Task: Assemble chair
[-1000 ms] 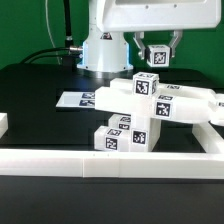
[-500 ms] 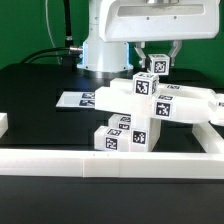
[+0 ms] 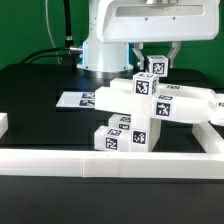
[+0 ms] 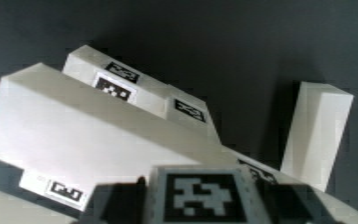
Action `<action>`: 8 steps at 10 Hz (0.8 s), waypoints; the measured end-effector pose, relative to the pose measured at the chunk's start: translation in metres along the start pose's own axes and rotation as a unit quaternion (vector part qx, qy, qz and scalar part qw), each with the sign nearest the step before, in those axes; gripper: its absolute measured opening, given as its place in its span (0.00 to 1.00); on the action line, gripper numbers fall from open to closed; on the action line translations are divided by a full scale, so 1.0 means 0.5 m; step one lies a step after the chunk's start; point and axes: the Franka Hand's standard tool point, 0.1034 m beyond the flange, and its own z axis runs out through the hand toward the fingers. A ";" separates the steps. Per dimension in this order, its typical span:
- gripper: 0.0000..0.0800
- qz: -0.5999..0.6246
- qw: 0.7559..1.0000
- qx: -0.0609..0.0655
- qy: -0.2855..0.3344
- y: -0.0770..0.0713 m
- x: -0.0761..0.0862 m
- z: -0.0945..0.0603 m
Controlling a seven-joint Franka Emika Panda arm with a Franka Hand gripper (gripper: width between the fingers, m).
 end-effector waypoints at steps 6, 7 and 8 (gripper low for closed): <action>0.35 -0.006 1.000 -0.003 0.006 0.010 0.009 0.001; 0.35 -0.014 1.000 -0.003 0.005 0.012 0.008 0.005; 0.35 -0.017 1.000 -0.004 0.004 0.012 0.009 0.009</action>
Offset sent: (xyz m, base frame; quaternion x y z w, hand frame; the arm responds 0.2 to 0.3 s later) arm 0.0067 -0.0015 -0.0038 0.0126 0.0011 -0.0186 0.9997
